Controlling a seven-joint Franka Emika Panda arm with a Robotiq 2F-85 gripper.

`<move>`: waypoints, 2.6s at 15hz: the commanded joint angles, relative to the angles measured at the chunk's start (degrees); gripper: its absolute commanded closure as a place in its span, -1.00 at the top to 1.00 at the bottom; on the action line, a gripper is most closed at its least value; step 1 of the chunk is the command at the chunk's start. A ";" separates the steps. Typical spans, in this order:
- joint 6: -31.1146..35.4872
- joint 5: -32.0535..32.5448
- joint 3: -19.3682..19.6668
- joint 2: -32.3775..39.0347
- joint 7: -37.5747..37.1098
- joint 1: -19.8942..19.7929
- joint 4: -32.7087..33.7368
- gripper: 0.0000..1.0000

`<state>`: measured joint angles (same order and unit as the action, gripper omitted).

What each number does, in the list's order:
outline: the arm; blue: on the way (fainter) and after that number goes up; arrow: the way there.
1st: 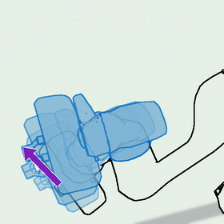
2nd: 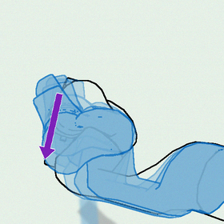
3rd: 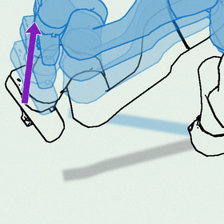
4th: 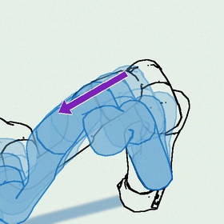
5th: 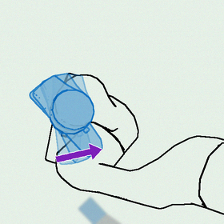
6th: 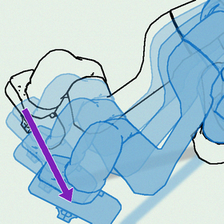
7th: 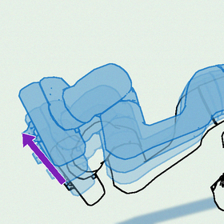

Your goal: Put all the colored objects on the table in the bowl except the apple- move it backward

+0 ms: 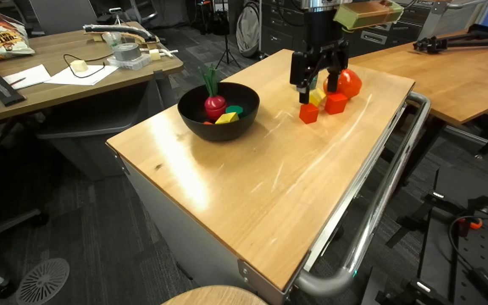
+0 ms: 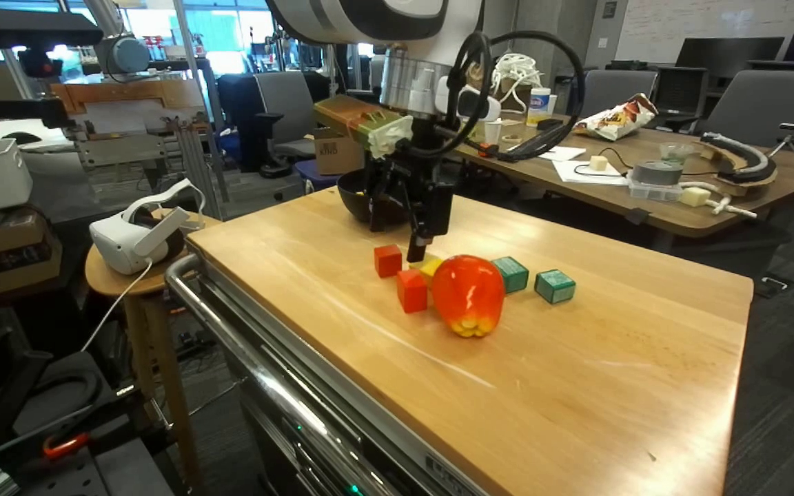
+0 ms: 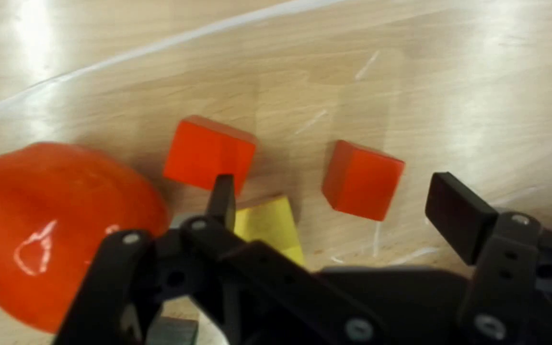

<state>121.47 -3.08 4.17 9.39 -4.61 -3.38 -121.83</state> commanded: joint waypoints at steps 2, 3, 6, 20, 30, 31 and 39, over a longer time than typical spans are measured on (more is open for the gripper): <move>4.16 -6.31 -2.23 0.37 -6.84 1.67 0.64 1.00; 4.65 -6.25 -2.57 1.02 -8.52 2.19 1.10 1.00; 6.93 -2.64 -2.74 1.95 -14.78 4.12 1.23 1.00; 6.40 8.78 -1.17 -1.17 -27.37 5.51 -2.52 1.00; 5.62 3.25 -0.38 2.57 -25.27 3.81 -0.73 -0.16; 5.63 2.81 -0.41 2.57 -25.30 3.79 -0.61 -0.33; 10.15 3.56 -0.24 -8.11 -20.03 3.60 -2.22 -0.84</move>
<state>130.02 -1.19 3.77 8.95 -26.72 0.48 -122.63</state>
